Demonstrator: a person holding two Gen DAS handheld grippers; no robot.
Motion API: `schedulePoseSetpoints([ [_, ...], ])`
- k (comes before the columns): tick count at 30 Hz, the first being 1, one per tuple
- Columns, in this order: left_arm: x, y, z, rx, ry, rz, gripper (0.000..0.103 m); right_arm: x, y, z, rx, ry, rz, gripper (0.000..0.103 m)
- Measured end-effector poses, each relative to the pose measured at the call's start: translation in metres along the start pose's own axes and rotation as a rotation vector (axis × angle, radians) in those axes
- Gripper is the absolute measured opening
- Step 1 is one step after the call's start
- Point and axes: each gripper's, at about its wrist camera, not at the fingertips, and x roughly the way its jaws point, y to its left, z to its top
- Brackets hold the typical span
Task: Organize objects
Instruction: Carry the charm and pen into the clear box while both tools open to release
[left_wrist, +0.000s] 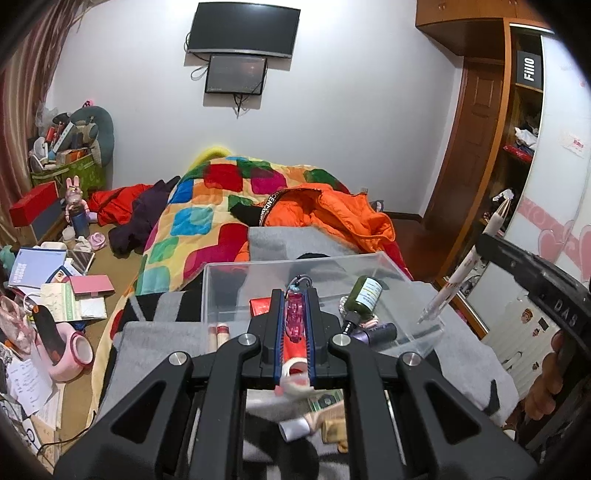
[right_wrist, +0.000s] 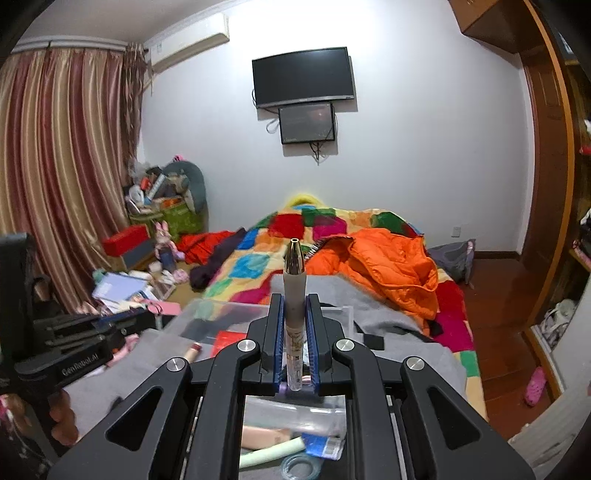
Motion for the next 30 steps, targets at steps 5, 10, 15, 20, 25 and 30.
schedulePoseSetpoints([
  [5,0.033,0.002,-0.003,-0.004,0.062,0.001,0.009,0.027,0.007,-0.01,-0.06,0.058,-0.053,0.01],
  [10,0.059,0.002,-0.009,0.008,0.113,0.01,0.009,0.054,0.01,-0.023,-0.106,0.127,-0.084,0.01],
  [15,0.079,0.008,-0.014,-0.001,0.159,0.004,0.009,0.078,0.02,-0.031,-0.152,0.178,-0.083,0.01],
  [20,0.085,0.014,-0.016,-0.017,0.179,-0.014,0.01,0.094,0.031,-0.034,-0.16,0.21,-0.032,0.01],
  [25,0.083,0.015,-0.016,-0.013,0.179,-0.019,0.025,0.107,0.034,-0.037,-0.127,0.258,0.049,0.011],
  [30,0.067,0.012,-0.014,0.003,0.144,0.006,0.044,0.114,0.028,-0.04,-0.071,0.298,0.105,0.029],
])
